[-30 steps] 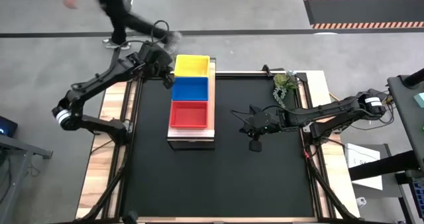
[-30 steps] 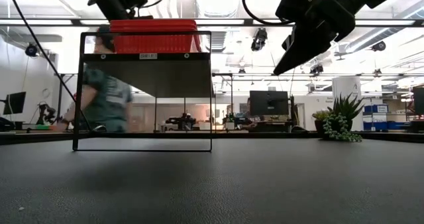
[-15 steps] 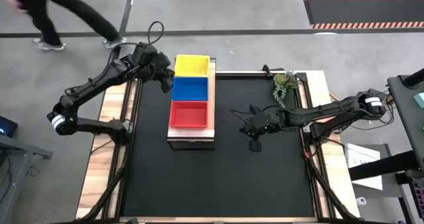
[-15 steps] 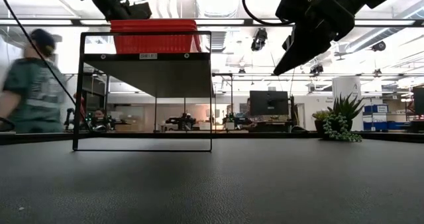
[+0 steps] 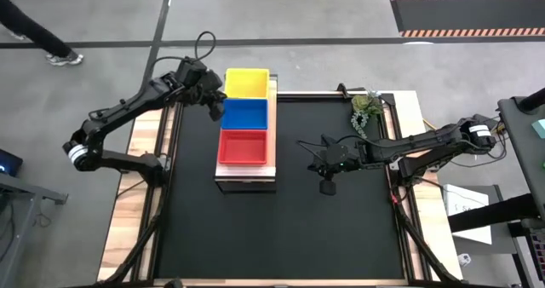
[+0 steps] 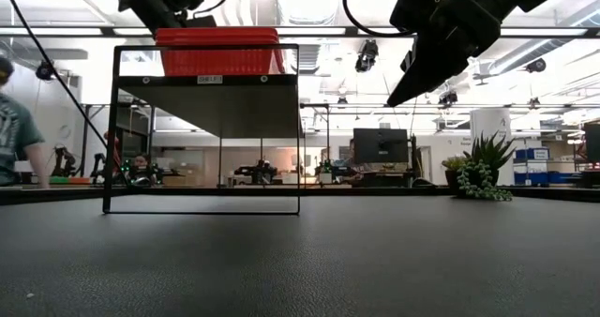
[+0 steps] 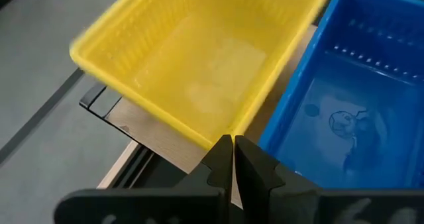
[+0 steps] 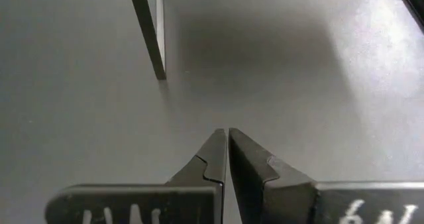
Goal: Stack baskets on shelf by color
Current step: Adjust the yellow bins on the shelf
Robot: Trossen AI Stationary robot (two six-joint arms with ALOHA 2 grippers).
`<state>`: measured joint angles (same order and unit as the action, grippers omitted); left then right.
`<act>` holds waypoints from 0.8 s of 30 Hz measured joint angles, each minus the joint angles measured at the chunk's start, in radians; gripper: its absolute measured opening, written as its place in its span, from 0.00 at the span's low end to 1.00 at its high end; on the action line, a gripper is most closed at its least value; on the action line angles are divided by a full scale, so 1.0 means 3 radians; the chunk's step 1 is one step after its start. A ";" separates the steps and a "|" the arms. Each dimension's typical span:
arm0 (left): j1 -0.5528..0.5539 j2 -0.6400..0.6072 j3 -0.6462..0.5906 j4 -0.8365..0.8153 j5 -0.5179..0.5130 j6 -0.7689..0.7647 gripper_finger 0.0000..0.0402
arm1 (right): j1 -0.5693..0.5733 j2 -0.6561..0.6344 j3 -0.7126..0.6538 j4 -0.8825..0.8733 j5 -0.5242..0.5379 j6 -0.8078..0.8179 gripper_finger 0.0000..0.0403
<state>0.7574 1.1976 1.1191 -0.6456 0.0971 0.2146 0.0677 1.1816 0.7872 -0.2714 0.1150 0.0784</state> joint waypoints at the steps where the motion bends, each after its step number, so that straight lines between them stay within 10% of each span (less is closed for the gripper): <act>1: 0.0000 -0.0020 0.0000 -0.0002 0.0000 0.0000 0.00 | 0.0000 0.0000 0.0000 -0.0001 0.0000 -0.0001 0.02; 24: -0.0197 -0.0525 -0.0160 0.0378 0.0174 0.0001 0.00 | -0.0048 -0.0025 0.0007 0.0127 0.0411 -0.0362 0.02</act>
<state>0.6983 1.0402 1.0712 -0.5322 0.1492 0.2150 0.0533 1.1742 0.7892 -0.2333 0.2383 -0.0302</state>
